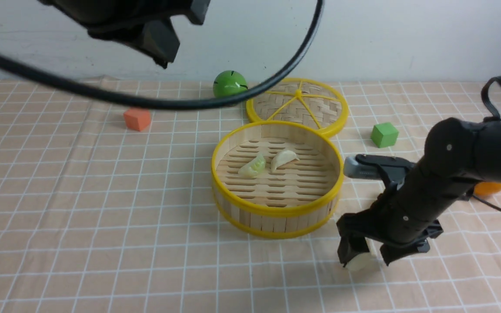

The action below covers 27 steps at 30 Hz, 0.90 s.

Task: Put the dumplings into the steamer on the table with the brown tablecloth.
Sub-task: 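Reach for and grasp a dumpling lying on the table beside the steamer, then place the dumpling in the bamboo steamer basket with the right gripper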

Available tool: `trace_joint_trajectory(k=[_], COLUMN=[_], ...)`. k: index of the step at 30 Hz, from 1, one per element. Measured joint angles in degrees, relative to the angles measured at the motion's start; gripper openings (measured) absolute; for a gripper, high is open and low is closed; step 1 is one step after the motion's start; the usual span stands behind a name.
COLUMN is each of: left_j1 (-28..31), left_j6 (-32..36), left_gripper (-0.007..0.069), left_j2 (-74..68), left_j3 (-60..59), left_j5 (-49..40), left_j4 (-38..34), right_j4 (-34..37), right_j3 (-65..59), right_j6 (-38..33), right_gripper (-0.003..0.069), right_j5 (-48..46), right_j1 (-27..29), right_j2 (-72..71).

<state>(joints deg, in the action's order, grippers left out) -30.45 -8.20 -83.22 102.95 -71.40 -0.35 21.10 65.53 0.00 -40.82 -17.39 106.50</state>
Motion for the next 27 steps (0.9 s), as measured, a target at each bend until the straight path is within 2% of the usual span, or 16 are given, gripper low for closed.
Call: trace_joint_trajectory(k=[3,5,7,9,11,13,15,21,27], left_j1=[0.0,0.0,0.0,0.0,0.0,0.0,0.0,0.0,0.0], left_j6=[0.0,0.0,0.0,0.0,0.0,0.0,0.0,0.0,-0.1], left_gripper=[-0.0014,-0.0014,-0.0014,-0.0014,-0.0014,-0.0014,-0.0014,-0.0014,-0.0014], left_j2=[3.3,7.6,9.1,13.0,14.4,16.5,17.6,20.4,24.1], left_j3=[-5.2,-10.8,-12.5,-16.8,-18.3,-20.5,-21.6,-22.8,-24.4], left_j5=[0.0,0.2,0.6,2.2,2.9,3.8,4.0,3.3,1.8], left_j4=[-0.1,-0.4,-0.5,-0.6,-0.6,-0.6,-0.6,-0.6,-0.6], right_j4=[0.1,-0.1,-0.1,-0.6,-1.0,-2.9,-4.4,-10.8,-12.5], right_j3=[0.4,0.6,0.6,0.6,0.6,1.0,1.9,7.5,20.6], right_j6=[0.0,0.0,0.0,0.0,0.0,0.0,0.0,0.0,0.0], right_gripper=[0.0569,0.05,0.0472,0.0384,0.0349,0.0261,0.0218,0.0212,0.0212], right_j5=[0.4,0.7,0.8,0.7,0.4,-0.6,-1.2,-8.5,-15.1], right_j1=[0.1,0.1,0.1,-0.1,-0.5,-1.9,-2.9,-7.1,-8.5], right_j2=[0.7,0.9,1.0,1.0,1.0,1.2,1.2,1.0,0.6])
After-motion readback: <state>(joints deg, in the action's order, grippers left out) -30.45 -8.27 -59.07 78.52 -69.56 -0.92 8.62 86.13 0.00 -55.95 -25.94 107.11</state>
